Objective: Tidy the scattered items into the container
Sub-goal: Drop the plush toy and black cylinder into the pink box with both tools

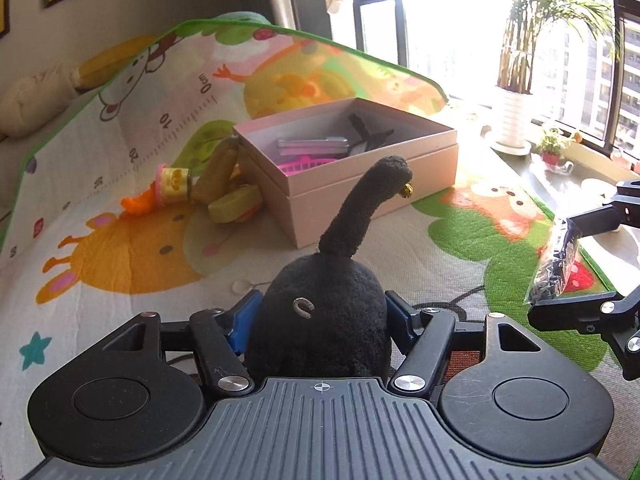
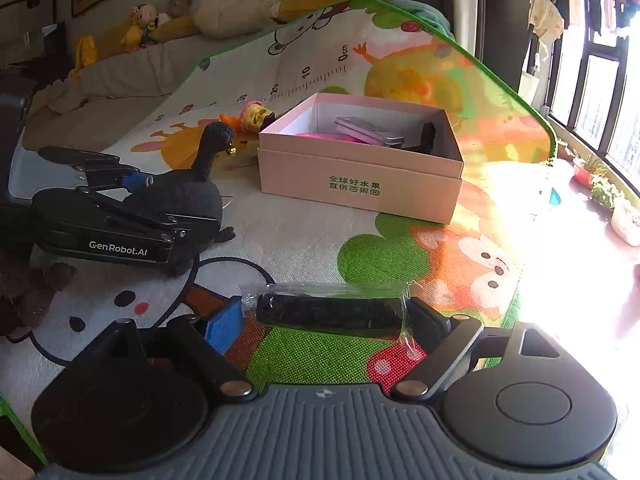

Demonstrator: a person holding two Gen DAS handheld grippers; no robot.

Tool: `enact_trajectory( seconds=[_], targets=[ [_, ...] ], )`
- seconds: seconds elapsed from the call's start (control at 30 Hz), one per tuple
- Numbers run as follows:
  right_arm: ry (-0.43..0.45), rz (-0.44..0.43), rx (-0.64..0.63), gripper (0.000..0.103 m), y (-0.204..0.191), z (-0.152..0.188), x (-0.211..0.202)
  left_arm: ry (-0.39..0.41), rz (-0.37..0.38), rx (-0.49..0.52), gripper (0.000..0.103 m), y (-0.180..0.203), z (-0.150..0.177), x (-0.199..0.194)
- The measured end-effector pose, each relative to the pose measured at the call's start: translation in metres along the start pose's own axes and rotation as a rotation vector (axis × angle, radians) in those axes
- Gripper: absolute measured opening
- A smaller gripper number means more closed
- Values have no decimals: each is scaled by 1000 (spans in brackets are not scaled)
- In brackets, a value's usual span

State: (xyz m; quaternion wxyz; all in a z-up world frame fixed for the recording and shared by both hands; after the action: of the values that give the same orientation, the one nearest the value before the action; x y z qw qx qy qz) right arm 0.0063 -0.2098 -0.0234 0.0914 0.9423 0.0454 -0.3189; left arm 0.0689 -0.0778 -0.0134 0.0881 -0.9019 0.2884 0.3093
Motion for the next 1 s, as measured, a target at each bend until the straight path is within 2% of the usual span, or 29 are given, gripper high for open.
enact_trajectory(
  seconds=[0.17,0.27,0.37,0.53,0.67,0.73,0.87,0.9,0.93,1.0],
  targets=[
    [39,-13,-17,86,5,0,-11,1,9,18,70,16,-5,-14],
    [59,-6,10,86,18,-1,-13,17,25,52,70,22,-26,-15],
    [66,9,47,87,31,-3,-11,59,29,95,70,20,-64,-9],
    [73,0,76,86,44,-5,-7,179,46,145,70,7,-144,11],
    [59,13,89,86,50,-11,6,203,126,96,70,-4,-183,45],
    [53,23,94,86,52,-16,12,169,146,54,71,-14,-187,72],
    [51,29,87,86,53,-26,22,-8,205,-52,71,-34,-157,126],
    [50,30,81,86,53,-28,24,-25,203,-67,75,-40,-149,131],
    [51,32,73,86,52,-30,26,-16,202,-78,83,-44,-147,129],
    [54,33,55,86,51,-35,29,28,196,-101,87,-54,-148,118]
  ],
)
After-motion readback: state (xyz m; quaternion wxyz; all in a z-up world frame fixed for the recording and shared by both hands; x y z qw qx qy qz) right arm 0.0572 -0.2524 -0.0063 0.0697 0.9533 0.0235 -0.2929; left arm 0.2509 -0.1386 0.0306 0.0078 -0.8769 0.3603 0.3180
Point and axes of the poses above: each gripper's, at about its wrist camera, not at the fingertips, and x roughly the way its jaws point, y to its right, z to its underside, the point moved 7 cm from there along x, roughly the way its jaws point, and after that the axes turned 13 degrees about z, right-handed, at the moved point
